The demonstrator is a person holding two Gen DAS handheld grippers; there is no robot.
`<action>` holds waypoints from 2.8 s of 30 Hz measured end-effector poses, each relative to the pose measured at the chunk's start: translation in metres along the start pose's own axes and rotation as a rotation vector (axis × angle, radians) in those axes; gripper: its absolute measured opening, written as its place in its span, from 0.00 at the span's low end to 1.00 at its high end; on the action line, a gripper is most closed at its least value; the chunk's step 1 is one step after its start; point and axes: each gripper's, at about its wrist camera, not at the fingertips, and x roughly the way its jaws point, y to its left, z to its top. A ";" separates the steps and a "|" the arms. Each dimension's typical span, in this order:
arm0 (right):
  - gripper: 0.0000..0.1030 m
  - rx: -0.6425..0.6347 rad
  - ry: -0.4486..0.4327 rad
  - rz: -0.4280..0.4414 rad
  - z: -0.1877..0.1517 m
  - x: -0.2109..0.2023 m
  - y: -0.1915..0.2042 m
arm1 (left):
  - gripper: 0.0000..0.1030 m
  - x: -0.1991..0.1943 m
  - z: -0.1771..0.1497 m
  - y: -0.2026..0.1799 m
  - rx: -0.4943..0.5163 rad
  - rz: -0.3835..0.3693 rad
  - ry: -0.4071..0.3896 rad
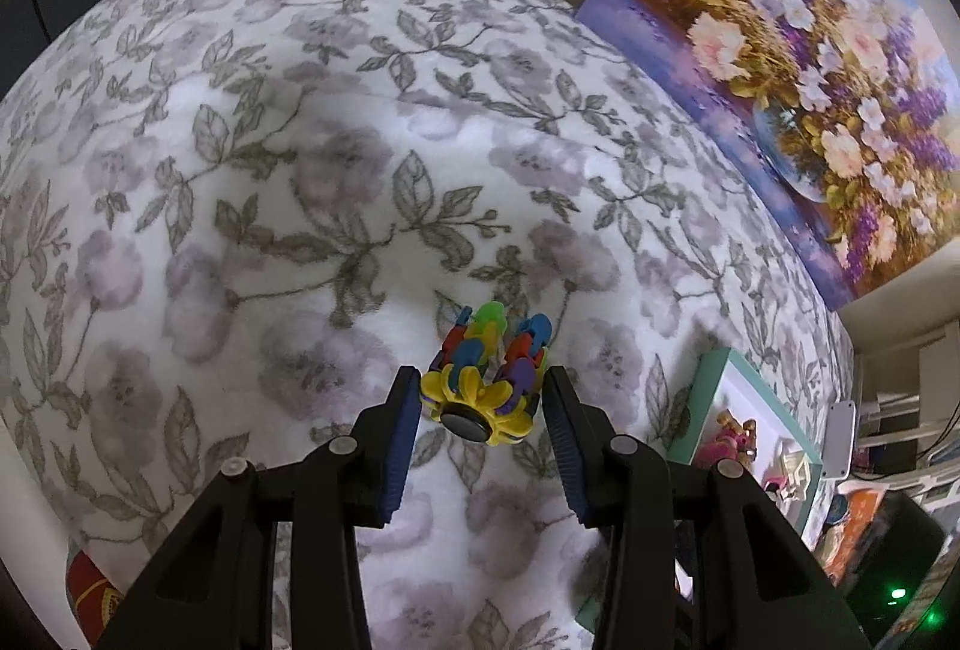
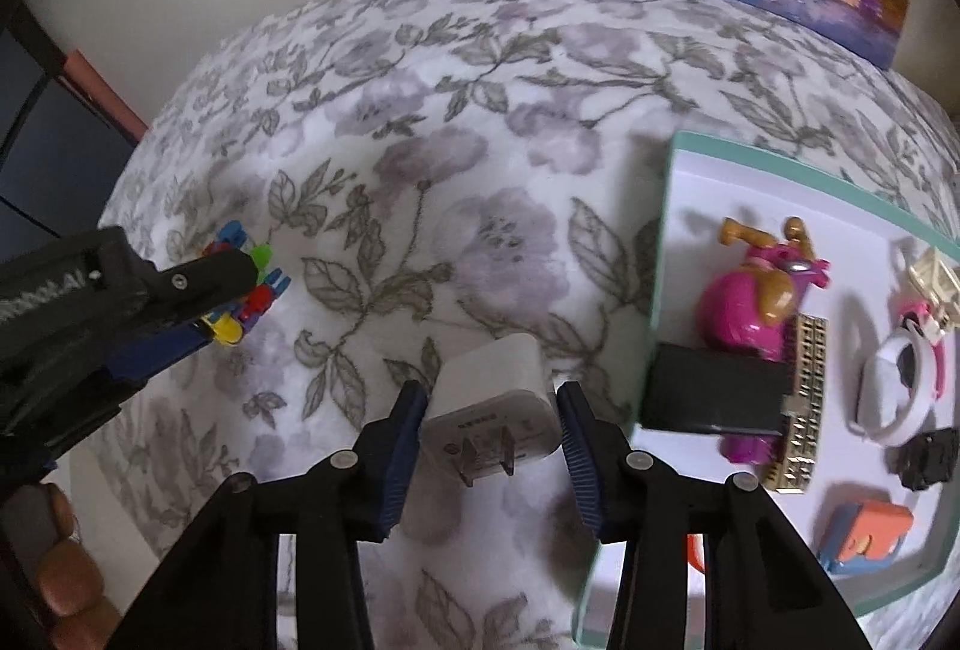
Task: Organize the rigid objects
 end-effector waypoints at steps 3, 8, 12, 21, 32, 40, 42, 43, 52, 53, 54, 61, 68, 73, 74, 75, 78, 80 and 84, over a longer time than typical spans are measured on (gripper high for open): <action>0.46 0.020 -0.026 0.020 -0.003 -0.017 -0.008 | 0.42 -0.006 -0.004 -0.006 0.023 -0.002 -0.012; 0.46 0.060 -0.065 0.019 -0.007 -0.040 -0.024 | 0.42 -0.015 -0.017 -0.025 0.093 -0.001 -0.031; 0.46 0.109 -0.107 -0.030 -0.016 -0.065 -0.051 | 0.42 -0.019 -0.034 -0.049 0.173 -0.018 -0.026; 0.46 0.291 -0.082 -0.155 -0.045 -0.082 -0.133 | 0.42 -0.018 -0.092 -0.115 0.419 -0.035 0.020; 0.46 0.435 -0.043 -0.139 -0.072 -0.079 -0.188 | 0.42 0.017 -0.137 -0.154 0.589 -0.020 0.136; 0.46 0.398 -0.038 -0.152 -0.075 -0.077 -0.181 | 0.58 0.027 -0.139 -0.148 0.573 -0.024 0.177; 0.46 0.384 -0.025 -0.162 -0.077 -0.074 -0.178 | 0.58 0.024 -0.139 -0.144 0.566 -0.032 0.175; 0.46 0.377 -0.020 -0.165 -0.078 -0.073 -0.177 | 0.58 0.022 -0.138 -0.143 0.561 -0.031 0.172; 0.47 0.357 -0.016 -0.166 -0.089 -0.070 -0.173 | 0.68 0.007 -0.129 -0.118 0.535 0.074 0.097; 0.48 0.351 -0.013 -0.170 -0.090 -0.069 -0.172 | 0.69 0.007 -0.129 -0.114 0.538 0.100 0.089; 0.52 0.343 -0.013 -0.175 -0.092 -0.069 -0.170 | 0.80 0.008 -0.128 -0.112 0.538 0.113 0.086; 0.66 0.327 -0.026 -0.187 -0.096 -0.073 -0.164 | 0.91 0.005 -0.122 -0.092 0.500 0.141 0.064; 0.81 0.293 -0.043 -0.204 -0.098 -0.077 -0.153 | 0.91 -0.001 -0.118 -0.081 0.477 0.166 0.039; 0.90 0.261 -0.061 -0.219 -0.099 -0.081 -0.145 | 0.91 -0.004 -0.117 -0.076 0.474 0.155 0.037; 0.98 0.256 -0.064 -0.222 -0.099 -0.081 -0.144 | 0.91 -0.005 -0.117 -0.076 0.476 0.157 0.036; 1.00 0.245 -0.068 -0.229 -0.099 -0.081 -0.141 | 0.91 -0.005 -0.117 -0.075 0.477 0.157 0.035; 1.00 0.224 -0.074 -0.240 -0.099 -0.082 -0.137 | 0.91 -0.006 -0.118 -0.075 0.480 0.164 0.032; 1.00 0.222 -0.075 -0.247 -0.100 -0.082 -0.135 | 0.91 -0.007 -0.118 -0.074 0.479 0.165 0.028; 1.00 0.216 -0.080 -0.253 -0.099 -0.082 -0.133 | 0.91 -0.009 -0.116 -0.070 0.463 0.165 0.026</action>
